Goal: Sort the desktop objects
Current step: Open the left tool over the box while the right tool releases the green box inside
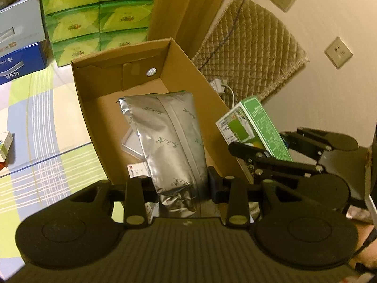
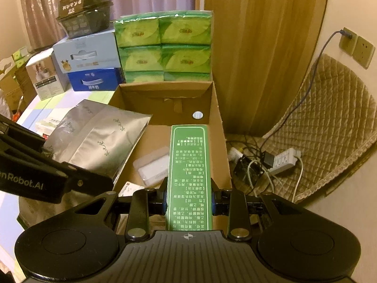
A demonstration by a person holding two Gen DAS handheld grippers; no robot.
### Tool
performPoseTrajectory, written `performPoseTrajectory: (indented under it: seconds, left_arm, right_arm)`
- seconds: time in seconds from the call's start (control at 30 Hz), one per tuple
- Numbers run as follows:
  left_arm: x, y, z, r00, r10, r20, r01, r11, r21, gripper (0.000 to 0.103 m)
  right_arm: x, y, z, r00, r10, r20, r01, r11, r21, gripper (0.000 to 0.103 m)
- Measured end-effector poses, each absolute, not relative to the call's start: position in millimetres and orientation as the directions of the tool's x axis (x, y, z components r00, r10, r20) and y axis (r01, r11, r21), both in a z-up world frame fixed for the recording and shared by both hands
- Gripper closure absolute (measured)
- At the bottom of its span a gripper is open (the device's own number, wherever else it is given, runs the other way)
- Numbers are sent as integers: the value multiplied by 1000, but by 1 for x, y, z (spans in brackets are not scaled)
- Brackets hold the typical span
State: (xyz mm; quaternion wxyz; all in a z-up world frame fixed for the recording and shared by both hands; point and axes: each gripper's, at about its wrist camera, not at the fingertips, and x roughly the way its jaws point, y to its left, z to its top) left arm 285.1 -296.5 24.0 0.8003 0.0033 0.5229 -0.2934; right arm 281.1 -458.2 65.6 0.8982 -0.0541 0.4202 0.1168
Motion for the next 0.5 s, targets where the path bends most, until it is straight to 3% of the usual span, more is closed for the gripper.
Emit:
performPoseTrajectory:
  seconds: [0.5]
  left_arm:
    - [311, -285, 4, 364, -466, -807, 355, 870, -342, 73]
  right_arm:
    - [292, -459, 61, 627, 150, -764, -230, 973, 2, 75]
